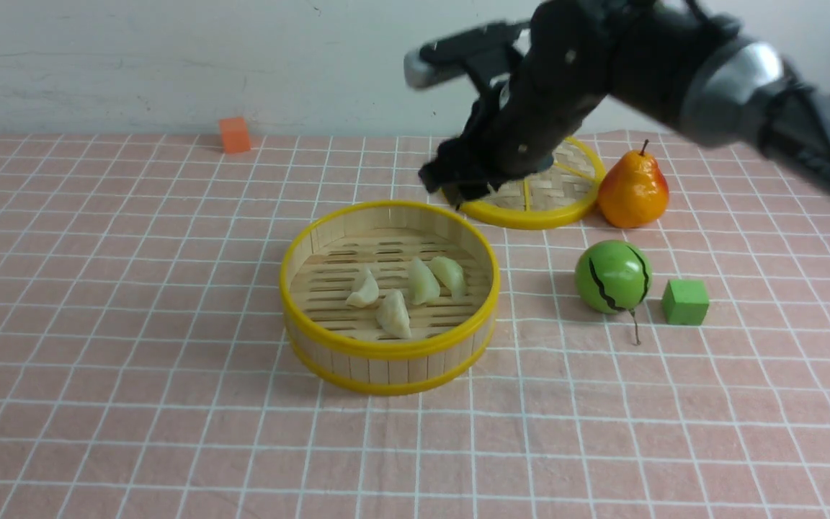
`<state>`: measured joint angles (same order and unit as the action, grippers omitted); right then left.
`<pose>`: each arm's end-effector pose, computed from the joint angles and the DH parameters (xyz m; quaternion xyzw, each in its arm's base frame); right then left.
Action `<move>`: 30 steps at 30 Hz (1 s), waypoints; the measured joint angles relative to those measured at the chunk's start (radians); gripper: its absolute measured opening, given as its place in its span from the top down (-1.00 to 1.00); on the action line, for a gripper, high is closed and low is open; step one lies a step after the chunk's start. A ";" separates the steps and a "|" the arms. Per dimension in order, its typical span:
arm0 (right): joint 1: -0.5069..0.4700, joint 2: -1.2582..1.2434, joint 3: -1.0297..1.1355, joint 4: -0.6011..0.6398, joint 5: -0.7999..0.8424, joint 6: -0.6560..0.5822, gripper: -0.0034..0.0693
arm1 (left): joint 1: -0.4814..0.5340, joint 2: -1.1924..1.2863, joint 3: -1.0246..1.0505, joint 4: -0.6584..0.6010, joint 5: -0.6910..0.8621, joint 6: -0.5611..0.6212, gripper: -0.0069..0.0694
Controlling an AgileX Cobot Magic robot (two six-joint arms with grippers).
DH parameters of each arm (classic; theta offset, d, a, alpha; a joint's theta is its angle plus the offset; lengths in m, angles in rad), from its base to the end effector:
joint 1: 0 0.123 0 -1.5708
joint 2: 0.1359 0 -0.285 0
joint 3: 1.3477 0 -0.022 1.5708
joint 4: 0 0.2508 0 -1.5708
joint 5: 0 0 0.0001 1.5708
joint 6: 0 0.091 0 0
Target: Put the dumplings into the steamer on the table with the pink tablecloth.
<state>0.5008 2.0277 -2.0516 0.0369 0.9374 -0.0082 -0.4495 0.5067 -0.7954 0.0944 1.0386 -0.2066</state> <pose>0.4089 0.2269 0.3421 -0.2299 0.9026 0.1059 0.3483 0.0650 -0.0231 0.3506 0.1124 0.8906 -0.0966 0.4299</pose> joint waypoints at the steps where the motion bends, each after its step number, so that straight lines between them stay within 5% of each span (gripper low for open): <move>1: 0.000 -0.044 0.001 0.012 0.004 -0.007 0.09 | 0.000 -0.028 0.033 0.000 -0.024 0.000 0.67; 10: 0.000 -0.489 0.338 0.098 -0.082 -0.117 0.93 | 0.000 -0.350 0.238 -0.047 -0.206 -0.073 0.67; 22: 0.000 -1.135 1.060 0.130 -0.451 -0.130 0.96 | 0.000 -0.428 0.335 -0.046 -0.226 -0.085 0.63; 30: 0.000 -1.439 1.232 0.123 -0.480 -0.130 0.96 | 0.000 -0.428 0.354 -0.046 -0.225 -0.085 0.61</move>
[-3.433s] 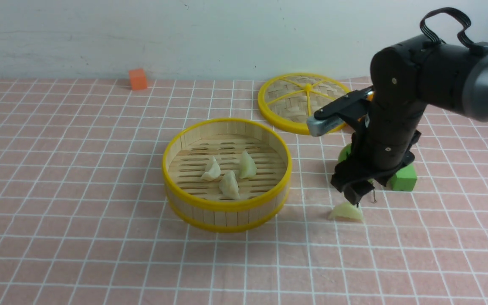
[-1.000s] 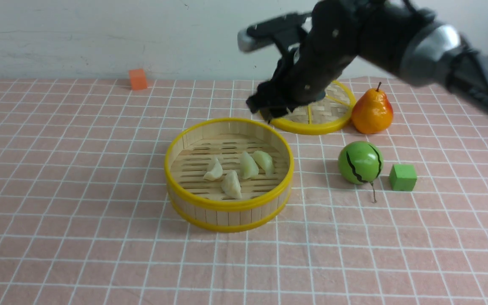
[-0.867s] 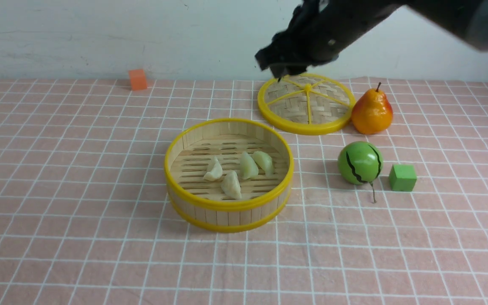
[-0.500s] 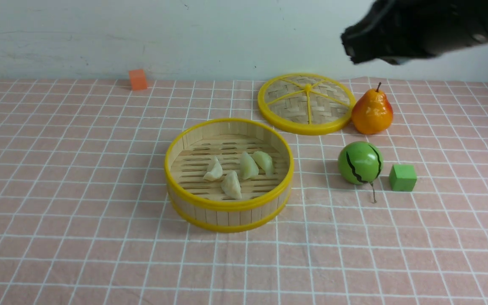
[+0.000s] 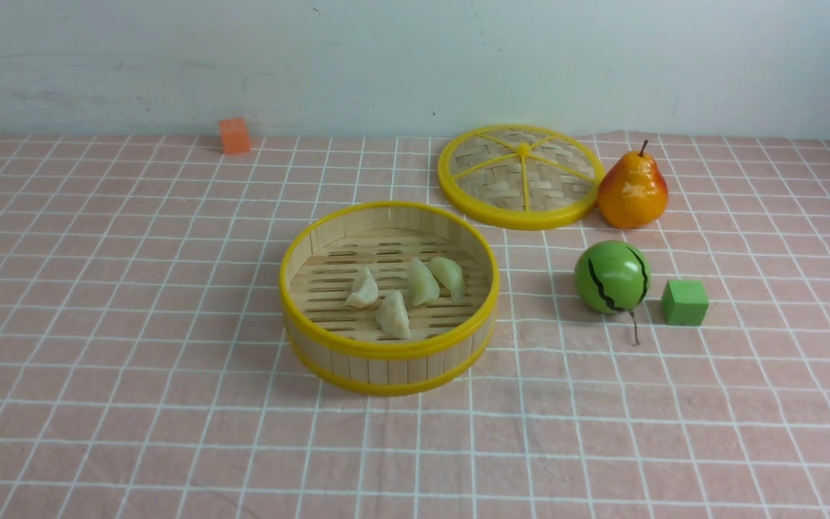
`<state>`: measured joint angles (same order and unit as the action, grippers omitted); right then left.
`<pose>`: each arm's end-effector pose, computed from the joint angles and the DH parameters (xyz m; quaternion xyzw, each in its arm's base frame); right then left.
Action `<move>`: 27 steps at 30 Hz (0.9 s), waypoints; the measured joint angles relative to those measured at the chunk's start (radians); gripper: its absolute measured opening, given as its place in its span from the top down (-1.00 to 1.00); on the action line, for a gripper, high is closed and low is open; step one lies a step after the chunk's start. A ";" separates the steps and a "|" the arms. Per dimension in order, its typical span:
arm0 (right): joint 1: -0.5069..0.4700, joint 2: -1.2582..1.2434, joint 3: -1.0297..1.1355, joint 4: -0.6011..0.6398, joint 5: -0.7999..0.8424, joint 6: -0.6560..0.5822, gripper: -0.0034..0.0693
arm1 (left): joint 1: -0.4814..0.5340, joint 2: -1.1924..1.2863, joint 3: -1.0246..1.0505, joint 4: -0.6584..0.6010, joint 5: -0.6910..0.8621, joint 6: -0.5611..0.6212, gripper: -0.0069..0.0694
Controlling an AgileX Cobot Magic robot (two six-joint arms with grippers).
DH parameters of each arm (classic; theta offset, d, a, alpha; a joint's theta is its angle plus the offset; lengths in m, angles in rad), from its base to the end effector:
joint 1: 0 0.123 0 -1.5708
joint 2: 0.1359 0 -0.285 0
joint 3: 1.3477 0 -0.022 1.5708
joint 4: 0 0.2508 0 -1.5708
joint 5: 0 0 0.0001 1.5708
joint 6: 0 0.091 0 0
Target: Put the dumplings into the steamer on the table with the pink tablecloth.
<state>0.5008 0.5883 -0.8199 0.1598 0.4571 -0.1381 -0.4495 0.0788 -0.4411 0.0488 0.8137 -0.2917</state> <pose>0.0914 0.0574 0.3992 -0.2068 0.7235 0.1904 0.6305 0.0220 -0.0070 0.2801 0.0686 0.8204 -0.1830 0.5374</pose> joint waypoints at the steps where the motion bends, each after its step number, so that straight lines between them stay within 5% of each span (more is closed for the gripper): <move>1: 0.000 -0.064 0.020 -0.009 0.004 0.000 0.96 | 0.000 0.000 0.000 0.000 0.000 0.000 0.60; 20: 0.000 -0.242 0.044 -0.046 -0.026 0.001 0.93 | 0.000 0.000 0.001 0.000 0.000 -0.002 0.55; 27: -0.026 -0.273 0.235 0.020 -0.130 0.004 0.92 | 0.000 0.000 0.001 0.000 0.000 -0.002 0.55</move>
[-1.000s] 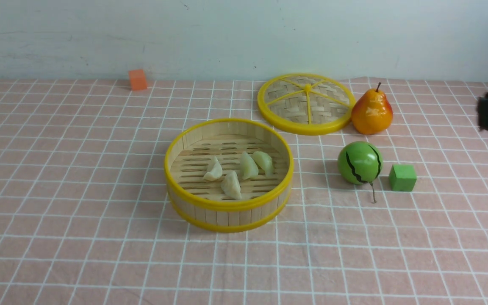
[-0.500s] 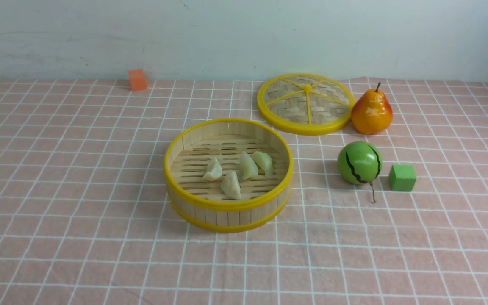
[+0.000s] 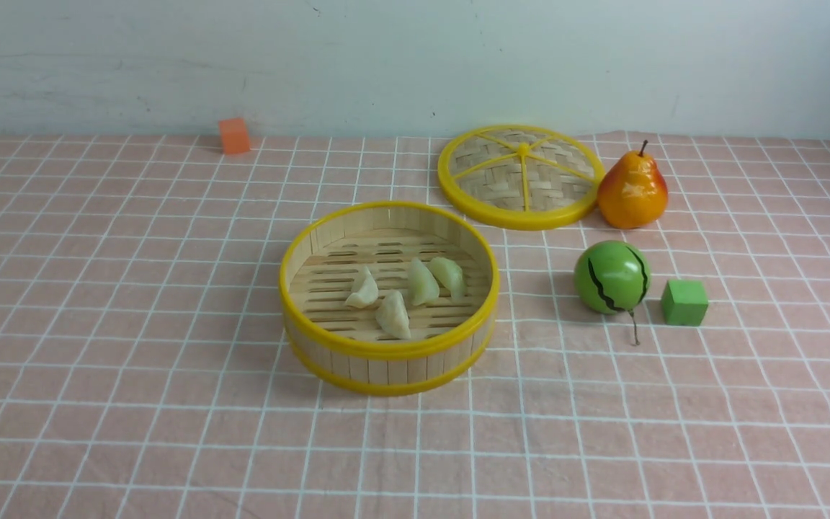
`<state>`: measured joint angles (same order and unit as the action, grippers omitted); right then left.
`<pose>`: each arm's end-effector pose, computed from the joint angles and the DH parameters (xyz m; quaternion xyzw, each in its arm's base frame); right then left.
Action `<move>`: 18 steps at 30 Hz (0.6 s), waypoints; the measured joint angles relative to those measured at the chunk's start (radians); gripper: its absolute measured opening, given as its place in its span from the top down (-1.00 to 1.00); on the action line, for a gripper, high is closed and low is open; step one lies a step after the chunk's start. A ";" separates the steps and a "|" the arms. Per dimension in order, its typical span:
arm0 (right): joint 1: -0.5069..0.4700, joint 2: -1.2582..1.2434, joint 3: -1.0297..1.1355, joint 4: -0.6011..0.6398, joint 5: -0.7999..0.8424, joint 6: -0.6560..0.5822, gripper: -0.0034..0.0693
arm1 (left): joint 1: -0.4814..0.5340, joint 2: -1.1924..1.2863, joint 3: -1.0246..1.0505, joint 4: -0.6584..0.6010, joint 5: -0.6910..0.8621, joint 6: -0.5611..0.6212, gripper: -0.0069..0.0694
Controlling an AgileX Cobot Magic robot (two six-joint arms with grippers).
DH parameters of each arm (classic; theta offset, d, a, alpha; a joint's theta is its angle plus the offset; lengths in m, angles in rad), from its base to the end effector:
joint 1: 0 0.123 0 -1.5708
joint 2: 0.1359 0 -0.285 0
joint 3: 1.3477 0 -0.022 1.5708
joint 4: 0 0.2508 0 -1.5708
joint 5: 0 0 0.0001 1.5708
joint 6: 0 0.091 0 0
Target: Put the dumplings into the steamer on the table with the pink tablecloth.
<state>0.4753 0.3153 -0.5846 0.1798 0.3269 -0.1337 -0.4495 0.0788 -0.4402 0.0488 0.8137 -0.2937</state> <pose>0.0524 0.0329 0.3585 -0.1712 0.6734 0.2014 0.6904 0.0220 -0.0071 0.2798 0.0678 0.8207 -0.1834 0.5369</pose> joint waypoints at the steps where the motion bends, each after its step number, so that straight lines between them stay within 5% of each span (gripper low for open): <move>1: -0.035 -0.026 0.070 0.001 -0.030 0.001 0.92 | 0.000 0.000 0.000 0.000 0.000 0.000 0.55; 10: -0.332 -0.192 0.453 0.001 -0.101 0.004 0.92 | 0.000 0.000 0.000 0.000 0.000 0.000 0.53; 18: -0.511 -0.322 0.609 -0.132 -0.071 0.206 0.92 | 0.000 0.000 0.000 0.000 -0.001 0.000 0.53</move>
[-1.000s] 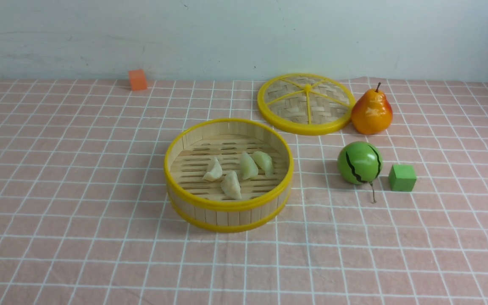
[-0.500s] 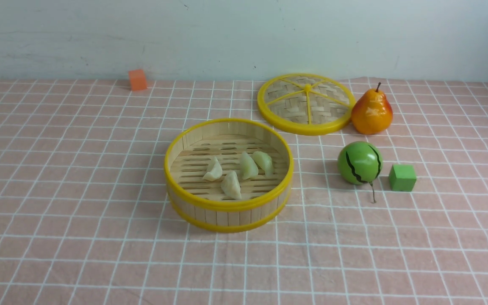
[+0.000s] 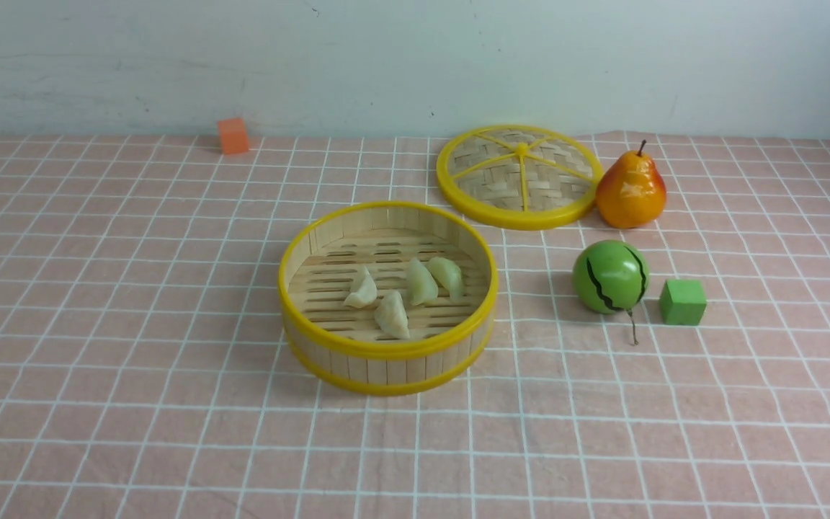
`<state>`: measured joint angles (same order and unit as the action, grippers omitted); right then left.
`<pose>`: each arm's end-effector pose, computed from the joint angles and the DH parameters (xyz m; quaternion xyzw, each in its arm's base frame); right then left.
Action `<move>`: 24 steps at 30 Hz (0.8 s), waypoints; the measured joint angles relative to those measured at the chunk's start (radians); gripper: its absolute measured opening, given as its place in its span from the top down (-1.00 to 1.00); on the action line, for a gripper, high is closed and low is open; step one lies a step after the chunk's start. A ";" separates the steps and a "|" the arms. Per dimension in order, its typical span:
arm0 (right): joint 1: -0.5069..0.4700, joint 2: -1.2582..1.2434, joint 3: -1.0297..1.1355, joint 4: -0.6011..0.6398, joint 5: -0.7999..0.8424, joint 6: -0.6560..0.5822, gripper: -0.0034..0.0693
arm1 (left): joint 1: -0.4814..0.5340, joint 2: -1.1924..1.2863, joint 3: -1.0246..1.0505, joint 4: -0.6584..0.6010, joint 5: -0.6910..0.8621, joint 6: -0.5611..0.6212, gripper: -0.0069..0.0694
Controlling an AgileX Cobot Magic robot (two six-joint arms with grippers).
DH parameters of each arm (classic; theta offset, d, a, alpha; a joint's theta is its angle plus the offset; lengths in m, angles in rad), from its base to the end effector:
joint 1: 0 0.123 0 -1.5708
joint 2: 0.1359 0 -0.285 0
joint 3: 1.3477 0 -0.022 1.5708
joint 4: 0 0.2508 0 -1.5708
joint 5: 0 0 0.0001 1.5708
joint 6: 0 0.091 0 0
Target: Put the dumplings into the steamer on the table with the pink tablecloth.
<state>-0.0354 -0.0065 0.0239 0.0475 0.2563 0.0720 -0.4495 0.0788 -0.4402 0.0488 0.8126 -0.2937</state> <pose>0.0554 -0.0009 0.1823 0.0551 0.7678 0.0310 0.6376 0.0221 -0.0071 0.2799 0.0678 0.8204 -0.1835 0.5373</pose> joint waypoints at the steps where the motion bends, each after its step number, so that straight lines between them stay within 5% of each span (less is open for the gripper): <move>1: -0.019 -0.002 0.001 -0.021 0.021 0.048 0.92 | 0.000 0.000 0.000 0.000 0.001 0.000 0.53; 24: -0.041 -0.003 -0.009 -0.078 0.135 0.130 0.96 | 0.000 0.000 0.000 0.002 0.001 0.000 0.49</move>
<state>-0.0768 -0.0097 0.0150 -0.0300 0.3912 0.2024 -0.4495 0.0788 -0.4402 0.0510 0.8135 -0.2937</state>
